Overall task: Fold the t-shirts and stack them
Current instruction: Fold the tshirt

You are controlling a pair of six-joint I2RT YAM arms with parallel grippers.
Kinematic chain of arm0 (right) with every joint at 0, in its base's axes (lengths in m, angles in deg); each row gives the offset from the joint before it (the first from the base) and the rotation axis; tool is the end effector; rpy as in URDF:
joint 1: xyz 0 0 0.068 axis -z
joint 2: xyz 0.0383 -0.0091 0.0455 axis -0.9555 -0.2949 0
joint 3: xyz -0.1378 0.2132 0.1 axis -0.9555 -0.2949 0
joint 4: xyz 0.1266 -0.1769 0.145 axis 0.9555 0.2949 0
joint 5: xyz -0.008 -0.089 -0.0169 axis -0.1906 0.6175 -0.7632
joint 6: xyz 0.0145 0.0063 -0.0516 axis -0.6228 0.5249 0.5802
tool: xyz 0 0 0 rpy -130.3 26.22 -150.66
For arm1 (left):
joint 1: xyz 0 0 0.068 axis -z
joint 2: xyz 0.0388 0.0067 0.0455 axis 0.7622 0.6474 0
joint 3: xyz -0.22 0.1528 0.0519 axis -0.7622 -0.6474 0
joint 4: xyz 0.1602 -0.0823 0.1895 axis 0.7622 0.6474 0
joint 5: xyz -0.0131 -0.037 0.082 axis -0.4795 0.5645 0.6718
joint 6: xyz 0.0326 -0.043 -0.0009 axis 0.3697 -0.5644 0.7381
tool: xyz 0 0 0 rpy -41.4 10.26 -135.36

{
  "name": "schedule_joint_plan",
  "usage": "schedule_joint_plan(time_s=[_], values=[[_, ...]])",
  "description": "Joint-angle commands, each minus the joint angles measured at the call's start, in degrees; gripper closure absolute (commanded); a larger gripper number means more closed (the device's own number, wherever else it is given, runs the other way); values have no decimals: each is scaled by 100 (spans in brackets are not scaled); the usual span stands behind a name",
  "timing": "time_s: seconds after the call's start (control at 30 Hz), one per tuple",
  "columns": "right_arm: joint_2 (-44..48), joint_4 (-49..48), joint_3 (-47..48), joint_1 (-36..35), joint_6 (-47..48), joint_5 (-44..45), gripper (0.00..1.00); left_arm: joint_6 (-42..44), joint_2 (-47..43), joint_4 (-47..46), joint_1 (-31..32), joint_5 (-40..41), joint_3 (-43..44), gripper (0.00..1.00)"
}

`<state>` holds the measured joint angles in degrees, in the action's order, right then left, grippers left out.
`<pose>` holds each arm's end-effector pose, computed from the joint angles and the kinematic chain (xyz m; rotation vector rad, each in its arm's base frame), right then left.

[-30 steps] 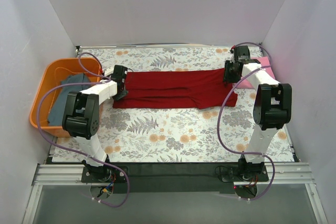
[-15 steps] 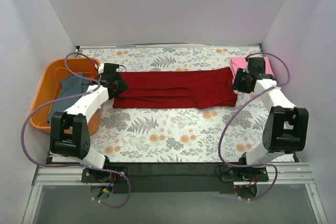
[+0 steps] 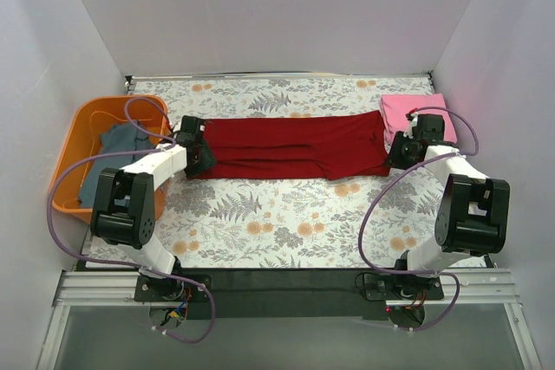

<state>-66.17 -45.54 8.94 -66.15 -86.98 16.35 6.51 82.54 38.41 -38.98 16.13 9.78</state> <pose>0.3122 -0.0305 0.1964 0.2736 2.4581 0.2314 0.3128 -0.0518 0.1767 -1.4377 2.2365 -0.2256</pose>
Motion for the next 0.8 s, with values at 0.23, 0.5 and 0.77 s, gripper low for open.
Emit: schedule_joint_plan(time_s=[0.23, 0.5, 0.77], values=[[-360, -357, -191, 95, 534, -322, 70, 24, 141, -183, 22, 185, -226, 59], [-500, -507, -323, 156, 570, -621, 77, 24, 202, -113, 22, 457, -349, 61], [-597, -516, -349, 297, 561, -692, 99, -3, 290, 10, 13, 536, -384, 62]])
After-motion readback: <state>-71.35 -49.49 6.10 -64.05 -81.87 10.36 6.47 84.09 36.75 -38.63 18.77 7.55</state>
